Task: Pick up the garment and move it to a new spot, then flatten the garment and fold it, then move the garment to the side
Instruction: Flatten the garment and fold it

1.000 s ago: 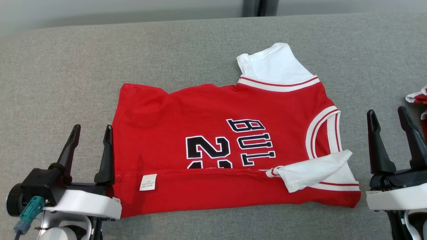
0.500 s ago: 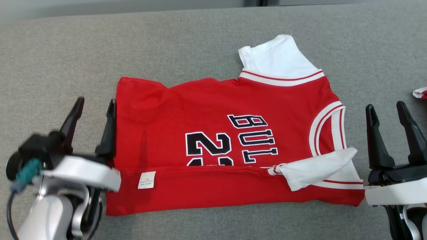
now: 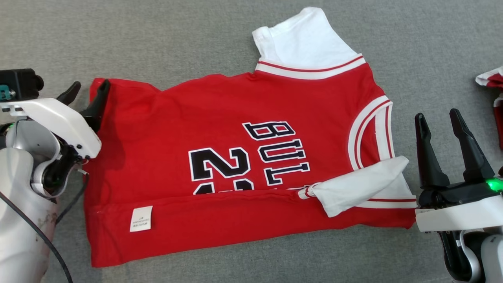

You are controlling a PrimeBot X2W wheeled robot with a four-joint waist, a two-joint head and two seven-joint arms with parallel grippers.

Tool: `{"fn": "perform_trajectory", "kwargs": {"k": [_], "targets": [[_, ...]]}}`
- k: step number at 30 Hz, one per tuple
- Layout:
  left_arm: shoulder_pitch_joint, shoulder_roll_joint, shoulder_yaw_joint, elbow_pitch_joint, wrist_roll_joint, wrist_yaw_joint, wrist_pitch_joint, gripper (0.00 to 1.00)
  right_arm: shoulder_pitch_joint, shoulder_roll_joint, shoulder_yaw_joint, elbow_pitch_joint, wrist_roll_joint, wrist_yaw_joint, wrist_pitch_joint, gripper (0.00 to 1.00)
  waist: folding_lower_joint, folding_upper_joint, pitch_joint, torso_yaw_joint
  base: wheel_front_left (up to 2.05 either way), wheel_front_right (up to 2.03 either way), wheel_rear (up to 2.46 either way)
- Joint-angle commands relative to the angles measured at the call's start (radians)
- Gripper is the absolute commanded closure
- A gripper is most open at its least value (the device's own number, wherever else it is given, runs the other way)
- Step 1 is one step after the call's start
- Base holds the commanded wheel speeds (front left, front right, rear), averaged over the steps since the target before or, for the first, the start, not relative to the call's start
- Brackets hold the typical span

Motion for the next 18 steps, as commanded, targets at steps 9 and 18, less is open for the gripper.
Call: {"fn": "perform_trajectory", "kwargs": {"k": [9,18], "targets": [[-0.078,0.013,-0.023,0.141,-0.046,-0.049,0.050,0.55,-0.039,-0.019,-0.007,0.046,0.022,0.000,-0.016,0.00,0.0000,0.0000,0.030,-0.021,0.00,0.00,0.00],[-0.123,0.011,-0.073,0.146,-0.039,-0.063,0.016,1.00,-0.300,-0.138,-0.049,0.220,0.104,0.000,-0.018,0.00,0.0000,0.0000,0.047,0.014,0.00,0.00,0.00]]}}
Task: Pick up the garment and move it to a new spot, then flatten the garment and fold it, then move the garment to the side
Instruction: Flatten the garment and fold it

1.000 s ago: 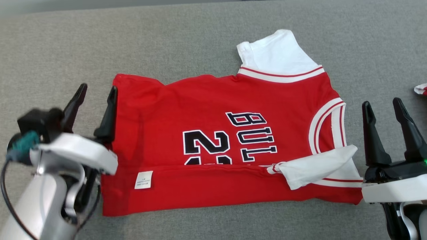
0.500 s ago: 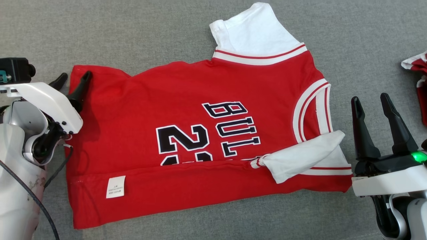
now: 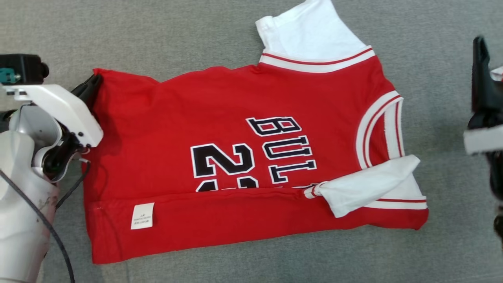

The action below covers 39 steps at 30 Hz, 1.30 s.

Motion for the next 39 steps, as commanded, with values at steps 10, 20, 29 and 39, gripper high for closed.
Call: {"fn": "perform_trajectory", "kwargs": {"k": [10,20,29,39], "targets": [[-0.110,-0.076,-0.119,-0.014,0.005,-0.009,-0.029,1.00,-0.435,-0.183,0.255,0.394,0.166,0.000,0.101,0.00,0.0000,0.0000,0.061,0.145,0.00,0.00,0.00],[-0.191,-0.106,-0.246,-0.009,-0.043,-0.009,-0.063,1.00,-0.697,-0.235,0.582,0.618,0.321,0.000,0.229,0.00,0.0000,0.0000,0.115,0.231,0.00,0.00,0.00],[-0.236,-0.098,-0.321,0.020,-0.085,-0.007,-0.103,1.00,-0.791,-0.276,0.774,0.697,0.459,0.000,0.320,1.00,0.0000,0.0000,0.136,0.254,0.00,0.00,0.00],[-0.268,-0.052,-0.338,0.028,-0.118,-0.007,-0.148,1.00,-0.838,-0.352,0.847,0.655,0.565,0.000,0.217,1.00,0.0000,0.0000,0.116,0.243,0.00,0.00,0.00]]}}
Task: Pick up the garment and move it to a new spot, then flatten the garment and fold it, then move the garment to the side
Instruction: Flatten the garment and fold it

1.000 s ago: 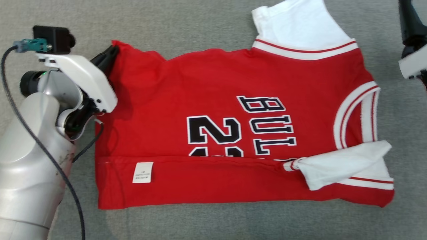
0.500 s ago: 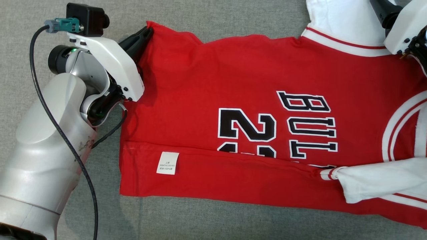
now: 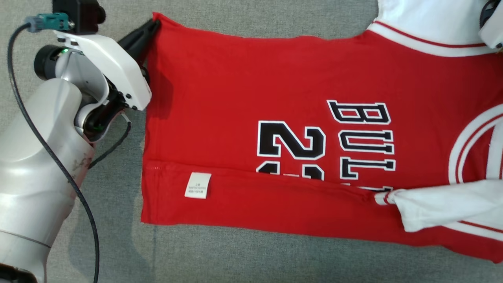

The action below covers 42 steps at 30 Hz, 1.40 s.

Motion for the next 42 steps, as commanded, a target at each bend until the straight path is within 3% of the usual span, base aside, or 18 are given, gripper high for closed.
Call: {"fn": "perform_trajectory", "kwargs": {"k": [1,10,16,28,34,41,42], "targets": [[-0.025,0.010,0.006,-0.002,-0.005,0.000,-0.009,1.00,-0.012,-0.018,0.002,-0.008,0.013,0.000,-0.020,1.00,0.0000,-0.0001,-0.008,-0.007,0.00,0.00,0.00],[0.001,0.067,0.032,-0.048,-0.037,0.005,-0.018,1.00,0.007,-0.072,0.061,-0.064,0.068,0.000,-0.096,1.00,0.0000,-0.0001,-0.053,-0.048,0.00,0.00,0.00],[0.120,0.102,0.064,-0.166,-0.087,0.024,-0.048,1.00,0.088,-0.108,0.072,-0.172,0.091,0.000,-0.174,1.00,0.0000,-0.0001,-0.087,-0.069,0.00,0.00,0.00],[0.523,0.234,0.224,-0.495,-0.341,0.112,-0.030,1.00,0.568,-0.197,-0.054,-0.571,0.265,0.000,-0.275,1.00,0.0000,-0.0001,-0.127,-0.131,0.00,0.00,0.00],[0.658,0.272,0.269,-0.579,-0.395,0.166,-0.038,1.00,0.785,-0.184,-0.135,-0.637,0.258,0.000,-0.306,1.00,0.0000,-0.0001,-0.135,-0.152,0.00,0.00,0.00],[0.722,0.261,0.268,-0.574,-0.417,0.192,-0.038,1.00,0.929,-0.118,-0.204,-0.633,0.213,0.000,-0.269,1.00,0.0000,-0.0001,-0.143,-0.166,0.00,0.00,0.00],[0.727,0.256,0.266,-0.568,-0.414,0.195,-0.043,0.73,0.942,-0.100,-0.214,-0.627,0.199,0.000,-0.262,1.00,0.0000,-0.0001,-0.144,-0.168,0.00,0.00,0.00]]}}
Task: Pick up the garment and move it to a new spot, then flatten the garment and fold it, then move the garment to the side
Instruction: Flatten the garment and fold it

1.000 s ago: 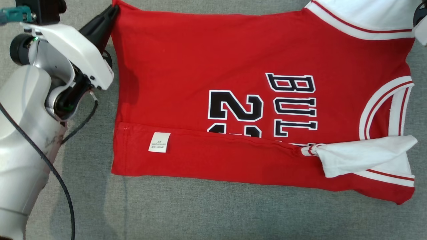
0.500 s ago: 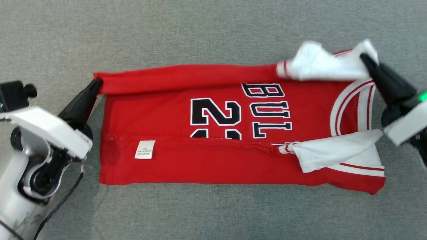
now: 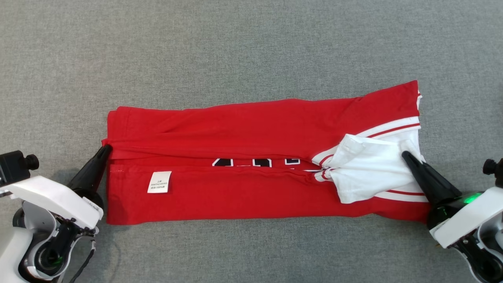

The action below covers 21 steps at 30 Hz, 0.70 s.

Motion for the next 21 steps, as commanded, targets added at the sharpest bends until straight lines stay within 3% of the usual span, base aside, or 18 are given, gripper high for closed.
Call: {"fn": "perform_trajectory", "kwargs": {"k": [1,2,13,21], "targets": [[0.003,0.000,0.003,0.005,0.011,0.005,-0.010,0.22,0.007,0.006,-0.010,0.004,-0.011,0.000,0.002,0.61,-0.0001,0.0000,-0.001,-0.002,0.00,0.00,0.00],[0.006,-0.003,0.005,0.009,0.021,0.011,-0.026,0.00,0.015,0.023,-0.026,0.010,-0.027,0.000,0.001,0.00,-0.0001,0.0000,-0.002,-0.003,0.00,0.00,0.00],[0.023,-0.081,0.017,-0.024,0.275,0.220,-0.327,0.00,0.084,0.236,-0.310,-0.008,-0.363,0.000,-0.099,0.00,-0.0001,0.0000,-0.042,-0.005,0.00,0.00,0.00],[0.035,-0.115,0.023,-0.121,0.563,0.328,-0.366,0.00,0.121,0.394,-0.505,-0.046,-0.669,0.000,-0.098,0.00,-0.0001,0.0000,-0.074,0.003,0.00,0.00,0.00]]}}
